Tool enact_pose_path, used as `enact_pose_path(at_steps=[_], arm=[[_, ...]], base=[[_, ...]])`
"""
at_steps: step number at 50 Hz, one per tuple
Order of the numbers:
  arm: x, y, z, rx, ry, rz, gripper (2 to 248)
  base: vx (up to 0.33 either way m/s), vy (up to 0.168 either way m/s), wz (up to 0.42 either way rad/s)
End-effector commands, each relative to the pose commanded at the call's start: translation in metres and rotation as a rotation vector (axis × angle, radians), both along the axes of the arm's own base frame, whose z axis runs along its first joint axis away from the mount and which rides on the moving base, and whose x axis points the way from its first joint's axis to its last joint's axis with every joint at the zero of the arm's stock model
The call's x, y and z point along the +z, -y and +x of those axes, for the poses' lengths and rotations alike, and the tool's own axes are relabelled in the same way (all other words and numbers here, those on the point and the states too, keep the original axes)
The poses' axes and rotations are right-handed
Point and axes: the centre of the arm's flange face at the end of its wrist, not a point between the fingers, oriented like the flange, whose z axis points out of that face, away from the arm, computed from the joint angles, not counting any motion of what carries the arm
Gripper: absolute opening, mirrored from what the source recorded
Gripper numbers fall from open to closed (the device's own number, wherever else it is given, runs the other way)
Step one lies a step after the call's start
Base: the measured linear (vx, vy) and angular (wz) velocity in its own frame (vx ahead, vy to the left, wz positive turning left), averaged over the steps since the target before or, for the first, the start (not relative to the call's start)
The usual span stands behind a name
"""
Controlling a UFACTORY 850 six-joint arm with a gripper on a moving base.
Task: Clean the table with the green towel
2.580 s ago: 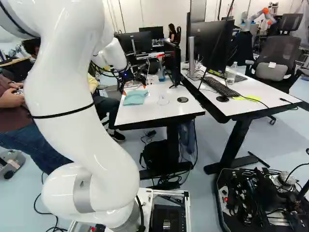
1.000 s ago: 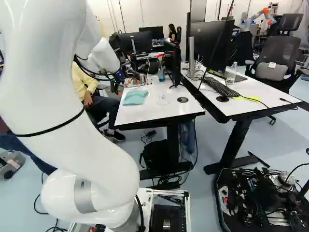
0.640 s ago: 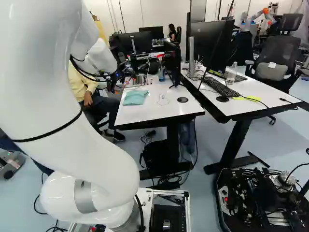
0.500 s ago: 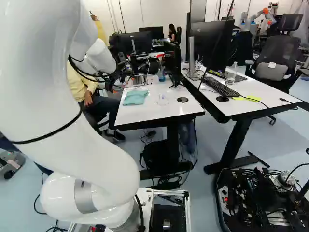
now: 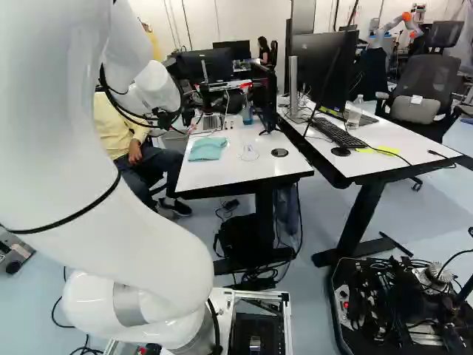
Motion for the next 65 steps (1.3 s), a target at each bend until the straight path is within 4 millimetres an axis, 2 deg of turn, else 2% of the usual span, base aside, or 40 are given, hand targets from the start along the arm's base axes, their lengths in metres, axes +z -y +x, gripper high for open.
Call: enact_pose_path(at_steps=[29, 48, 65], arm=[[-0.011, 0.048, 0.024, -0.308, -0.200, 0.168, 247], [-0.011, 0.048, 0.024, -0.307, -0.198, 0.168, 247], [-0.001, 0.033, 0.006, -0.231, -0.060, 0.184, 247]], base=[[0.000, 0.000, 0.000], [0.000, 0.000, 0.000], [0.000, 0.000, 0.000]])
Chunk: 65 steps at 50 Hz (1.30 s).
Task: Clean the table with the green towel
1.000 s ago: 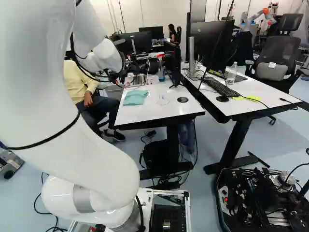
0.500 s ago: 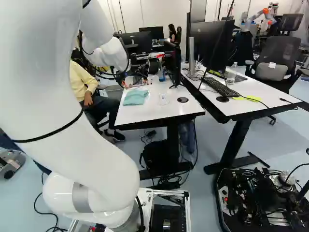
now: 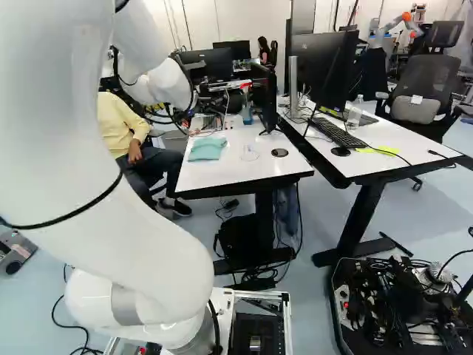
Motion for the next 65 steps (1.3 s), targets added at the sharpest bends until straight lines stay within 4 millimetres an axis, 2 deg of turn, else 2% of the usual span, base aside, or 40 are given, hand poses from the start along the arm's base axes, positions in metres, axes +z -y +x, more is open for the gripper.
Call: enact_pose_path(at_steps=[12, 25, 65], arm=[[0.008, -0.017, -0.011, 0.036, 0.117, 0.041, 247], [0.005, -0.031, -0.019, 0.010, 0.190, 0.128, 247], [-0.043, -0.027, -0.015, -0.261, 0.025, 0.332, 247]], base=[[0.000, 0.000, 0.000], [0.000, 0.000, 0.000], [0.000, 0.000, 0.000]])
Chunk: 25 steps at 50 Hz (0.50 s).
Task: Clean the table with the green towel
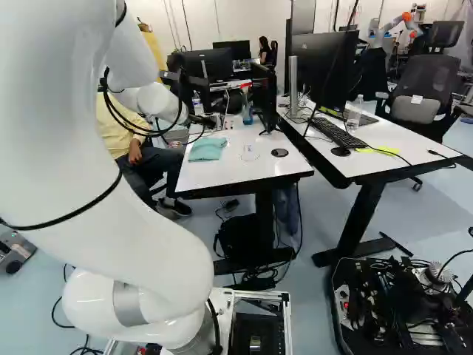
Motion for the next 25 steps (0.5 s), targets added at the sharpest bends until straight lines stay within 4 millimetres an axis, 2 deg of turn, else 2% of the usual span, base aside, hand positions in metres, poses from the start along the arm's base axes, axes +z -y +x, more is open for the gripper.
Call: enact_pose_path(at_steps=[25], arm=[[-0.023, -0.002, 0.012, 0.044, 0.020, -0.067, 247]], base=[[0.000, 0.000, 0.000]])
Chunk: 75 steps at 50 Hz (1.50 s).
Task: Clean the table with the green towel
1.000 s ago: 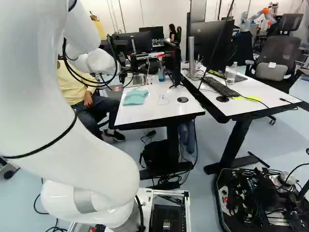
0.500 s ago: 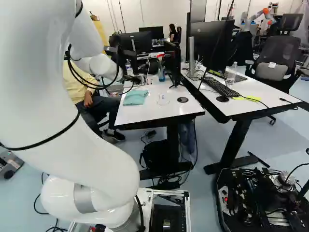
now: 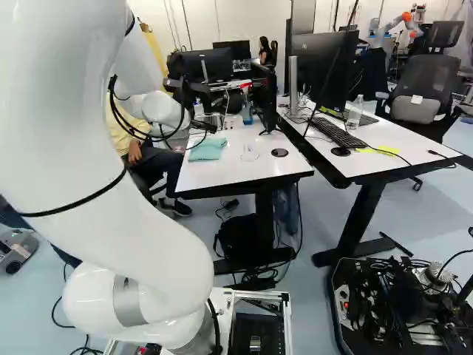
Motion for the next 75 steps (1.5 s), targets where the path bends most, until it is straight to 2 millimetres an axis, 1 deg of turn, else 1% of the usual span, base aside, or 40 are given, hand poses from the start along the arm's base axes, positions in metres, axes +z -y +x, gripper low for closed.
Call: enact_pose_path(at_steps=[9, 24, 29, 40, 63, 75], arm=[[-0.010, 0.002, 0.016, 0.053, -0.009, -0.059, 247], [-0.034, 0.008, 0.044, 0.118, -0.105, -0.136, 247], [-0.040, 0.011, 0.054, 0.138, -0.111, -0.161, 247], [-0.039, 0.015, 0.079, 0.189, -0.034, -0.220, 247], [-0.028, 0.021, 0.129, 0.295, 0.194, -0.309, 247], [-0.028, 0.021, 0.129, 0.295, 0.194, -0.309, 247]], base=[[0.000, 0.000, 0.000], [0.000, 0.000, 0.000], [0.000, 0.000, 0.000], [0.000, 0.000, 0.000], [0.000, 0.000, 0.000], [0.000, 0.000, 0.000]])
